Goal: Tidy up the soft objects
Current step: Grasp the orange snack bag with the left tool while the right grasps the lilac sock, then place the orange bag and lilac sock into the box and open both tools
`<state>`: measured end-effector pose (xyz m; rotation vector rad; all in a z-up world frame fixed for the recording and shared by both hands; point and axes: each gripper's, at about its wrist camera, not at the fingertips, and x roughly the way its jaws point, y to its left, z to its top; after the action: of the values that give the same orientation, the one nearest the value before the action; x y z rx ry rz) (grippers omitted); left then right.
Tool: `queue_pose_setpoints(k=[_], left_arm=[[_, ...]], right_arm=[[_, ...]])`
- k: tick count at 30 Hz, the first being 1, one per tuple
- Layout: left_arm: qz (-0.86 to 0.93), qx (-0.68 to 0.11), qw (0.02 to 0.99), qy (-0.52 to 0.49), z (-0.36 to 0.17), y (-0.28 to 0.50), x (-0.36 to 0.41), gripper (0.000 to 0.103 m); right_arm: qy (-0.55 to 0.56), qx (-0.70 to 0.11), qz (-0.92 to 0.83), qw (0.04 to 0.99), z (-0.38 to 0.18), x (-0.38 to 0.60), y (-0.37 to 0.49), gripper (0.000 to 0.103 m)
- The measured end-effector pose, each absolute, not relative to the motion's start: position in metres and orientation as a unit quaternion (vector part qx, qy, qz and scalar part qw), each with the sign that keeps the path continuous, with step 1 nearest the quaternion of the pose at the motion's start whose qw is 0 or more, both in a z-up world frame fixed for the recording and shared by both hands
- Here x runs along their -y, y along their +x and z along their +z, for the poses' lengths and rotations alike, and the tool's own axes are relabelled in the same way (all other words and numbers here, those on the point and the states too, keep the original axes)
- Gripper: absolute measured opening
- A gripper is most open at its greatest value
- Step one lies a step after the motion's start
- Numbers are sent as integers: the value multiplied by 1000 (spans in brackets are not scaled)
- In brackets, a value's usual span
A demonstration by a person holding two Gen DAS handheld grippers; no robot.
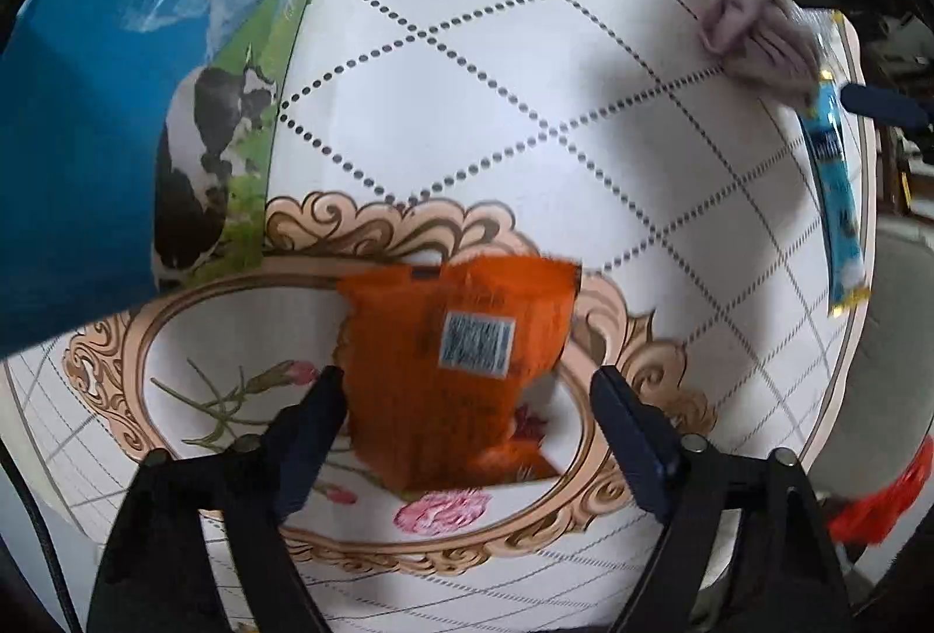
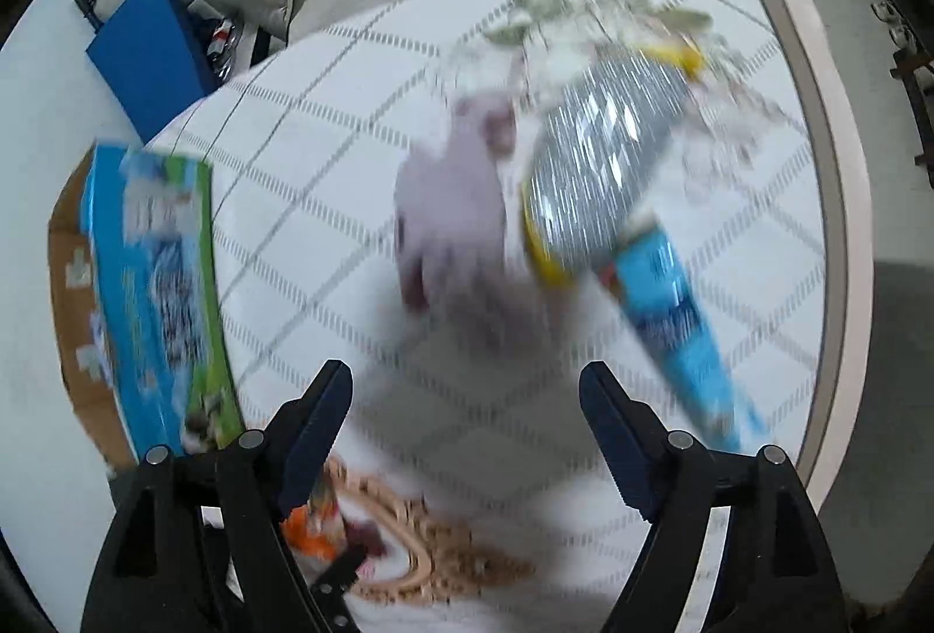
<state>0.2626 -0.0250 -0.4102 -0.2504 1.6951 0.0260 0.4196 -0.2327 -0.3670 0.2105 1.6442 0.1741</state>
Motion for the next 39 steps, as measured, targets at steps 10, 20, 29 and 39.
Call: queue_pose_setpoints(k=[10, 20, 29, 39], left_arm=[[48, -743, 662, -90, -412, 264, 28, 39], [12, -705, 703, -94, -336, 246, 16, 38], [-2, -654, 751, -91, -225, 265, -87, 38], [63, -659, 749, 15, -229, 353, -246, 38]], right_arm=[[-14, -768, 50, 639, -409, 187, 457, 39], [42, -745, 81, 661, -356, 186, 423, 28], [133, -690, 174, 690, -242, 136, 373, 28], [132, -686, 206, 686, -232, -34, 336, 28]])
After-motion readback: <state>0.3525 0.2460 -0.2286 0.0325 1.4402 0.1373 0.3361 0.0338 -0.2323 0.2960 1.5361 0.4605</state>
